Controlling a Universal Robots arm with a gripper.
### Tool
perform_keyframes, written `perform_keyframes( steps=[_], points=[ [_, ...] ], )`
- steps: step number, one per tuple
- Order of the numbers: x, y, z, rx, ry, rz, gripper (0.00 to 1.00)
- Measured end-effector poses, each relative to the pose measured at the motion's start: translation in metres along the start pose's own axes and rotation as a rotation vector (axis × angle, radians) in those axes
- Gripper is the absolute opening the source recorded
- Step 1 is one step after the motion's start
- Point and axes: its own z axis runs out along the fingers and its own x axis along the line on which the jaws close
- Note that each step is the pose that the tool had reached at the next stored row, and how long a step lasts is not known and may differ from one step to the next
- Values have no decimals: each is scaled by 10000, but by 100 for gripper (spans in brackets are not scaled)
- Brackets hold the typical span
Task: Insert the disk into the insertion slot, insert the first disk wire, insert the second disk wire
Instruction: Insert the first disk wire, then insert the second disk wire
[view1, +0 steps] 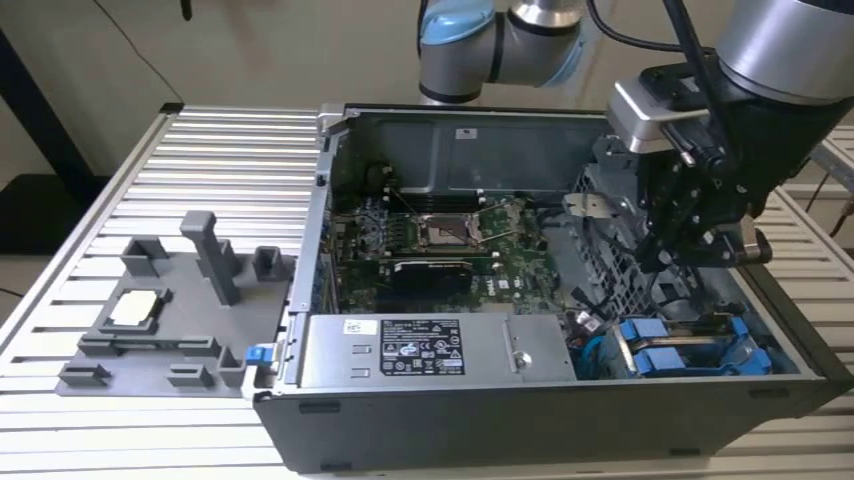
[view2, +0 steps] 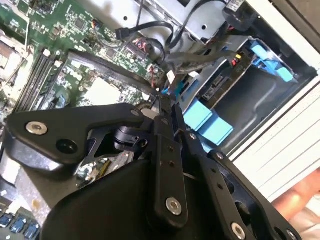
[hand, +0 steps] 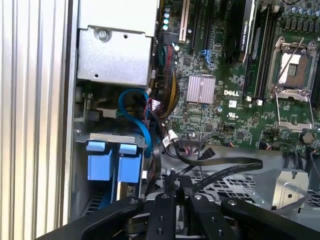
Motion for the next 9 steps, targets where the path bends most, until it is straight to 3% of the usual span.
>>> perform_keyframes(
  steps=[9],
  points=[
    [184, -97, -4, -390, -37, 33, 16]
  ],
)
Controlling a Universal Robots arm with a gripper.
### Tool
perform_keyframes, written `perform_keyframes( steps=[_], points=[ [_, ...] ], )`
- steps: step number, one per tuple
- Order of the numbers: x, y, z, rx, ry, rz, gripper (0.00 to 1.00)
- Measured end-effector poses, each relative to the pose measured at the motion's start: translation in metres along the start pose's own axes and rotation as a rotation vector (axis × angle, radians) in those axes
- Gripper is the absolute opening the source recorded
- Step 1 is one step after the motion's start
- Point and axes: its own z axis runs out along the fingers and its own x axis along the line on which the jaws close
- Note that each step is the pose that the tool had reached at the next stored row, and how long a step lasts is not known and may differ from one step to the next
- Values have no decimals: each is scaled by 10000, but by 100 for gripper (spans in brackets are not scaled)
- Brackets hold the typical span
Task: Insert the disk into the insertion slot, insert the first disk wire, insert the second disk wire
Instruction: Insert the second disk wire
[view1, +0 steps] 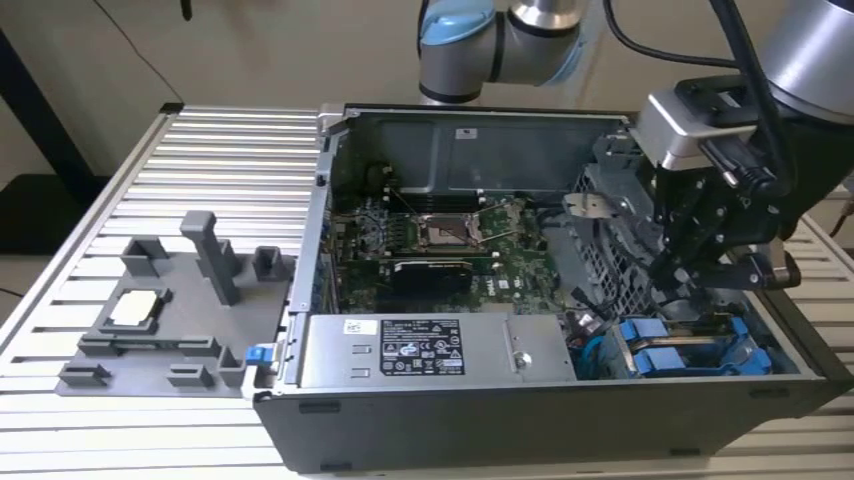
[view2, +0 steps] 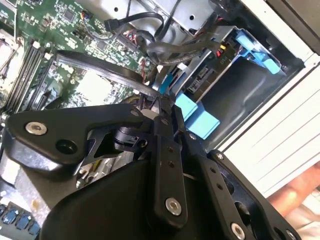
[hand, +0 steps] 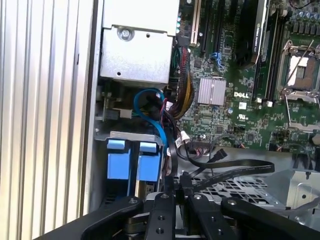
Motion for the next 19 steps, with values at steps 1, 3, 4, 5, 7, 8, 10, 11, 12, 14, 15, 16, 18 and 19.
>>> perform_keyframes(
  steps=[1, 3, 4, 5, 7, 8, 10, 11, 12, 14, 15, 16, 18, 19],
  points=[
    [11, -14, 1, -50, -6, 4, 16],
    [25, -41, 0, -130, -13, 12, 16],
    [32, -56, 2, -167, -17, 16, 16],
    [38, -72, 2, -200, -20, 19, 16],
    [47, -106, 4, -258, -25, 24, 16],
    [52, -124, 5, -286, -28, 27, 16],
    [61, -159, 7, -337, -32, 31, 16],
    [66, -176, 8, -361, -35, 34, 16],
    [71, -192, 10, -385, -37, 37, 16],
    [83, -222, 13, -431, -41, 42, 16],
    [89, -236, 15, -456, -44, 45, 16],
    [95, -251, 17, -482, -47, 48, 16],
    [107, -280, 19, -529, -51, 54, 16],
    [112, -296, 21, -552, -53, 56, 16]
  ],
)
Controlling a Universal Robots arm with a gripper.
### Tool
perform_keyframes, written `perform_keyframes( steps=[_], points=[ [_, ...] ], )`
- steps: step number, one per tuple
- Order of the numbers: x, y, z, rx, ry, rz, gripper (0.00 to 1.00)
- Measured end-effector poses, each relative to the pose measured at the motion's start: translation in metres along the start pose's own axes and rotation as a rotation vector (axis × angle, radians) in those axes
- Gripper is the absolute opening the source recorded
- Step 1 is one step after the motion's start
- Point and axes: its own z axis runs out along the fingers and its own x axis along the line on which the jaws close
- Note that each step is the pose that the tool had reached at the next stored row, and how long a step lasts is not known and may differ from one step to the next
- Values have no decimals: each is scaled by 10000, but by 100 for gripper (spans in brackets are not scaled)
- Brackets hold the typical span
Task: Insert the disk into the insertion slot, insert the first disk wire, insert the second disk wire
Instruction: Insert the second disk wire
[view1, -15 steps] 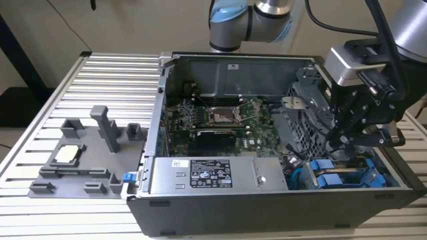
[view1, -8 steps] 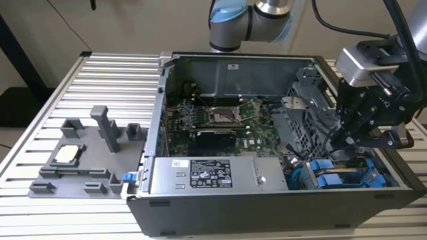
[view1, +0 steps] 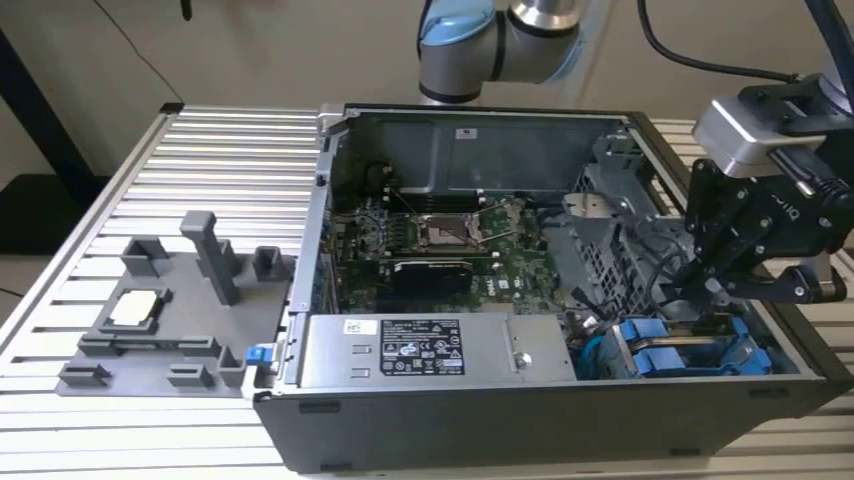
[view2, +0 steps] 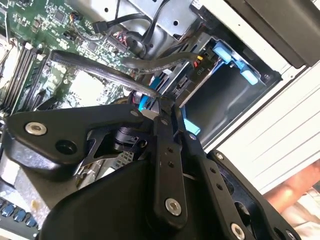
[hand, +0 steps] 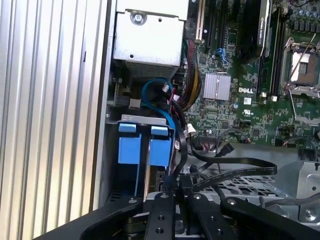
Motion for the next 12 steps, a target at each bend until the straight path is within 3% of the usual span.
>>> perform_keyframes(
  steps=[4, 10, 12],
  points=[
    [24, -52, 3, -86, -8, 20, 16],
    [38, -62, 49, -58, -27, 463, 16],
    [59, -76, 51, -111, -27, 482, 16]
  ],
)
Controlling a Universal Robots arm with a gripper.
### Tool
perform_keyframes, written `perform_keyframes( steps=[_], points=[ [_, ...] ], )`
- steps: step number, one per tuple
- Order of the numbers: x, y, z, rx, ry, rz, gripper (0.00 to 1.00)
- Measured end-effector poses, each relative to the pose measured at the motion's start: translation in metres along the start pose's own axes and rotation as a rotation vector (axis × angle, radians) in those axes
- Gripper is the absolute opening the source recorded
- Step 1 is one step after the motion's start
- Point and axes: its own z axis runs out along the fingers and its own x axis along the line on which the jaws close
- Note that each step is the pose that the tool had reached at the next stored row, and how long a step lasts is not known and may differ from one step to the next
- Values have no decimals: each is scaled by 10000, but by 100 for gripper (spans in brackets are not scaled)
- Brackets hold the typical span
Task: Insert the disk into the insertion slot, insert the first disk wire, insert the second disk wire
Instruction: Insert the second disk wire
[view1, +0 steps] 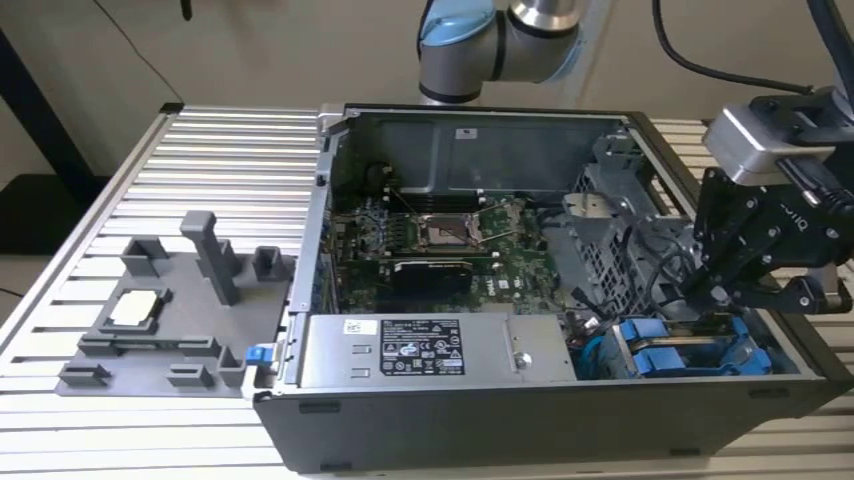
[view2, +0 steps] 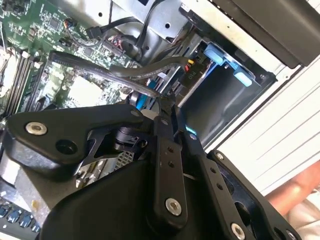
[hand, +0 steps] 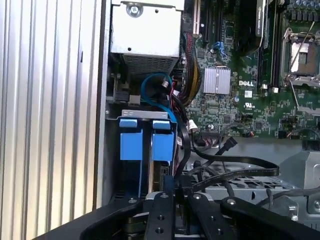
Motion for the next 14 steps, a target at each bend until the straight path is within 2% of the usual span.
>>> perform_keyframes(
  steps=[5, 9, 14],
  points=[
    [82, -16, 32, -25, -4, 23, 16],
    [92, -22, 97, -19, -11, 139, 16],
    [94, -24, 128, -10, -101, 221, 16]
  ],
)
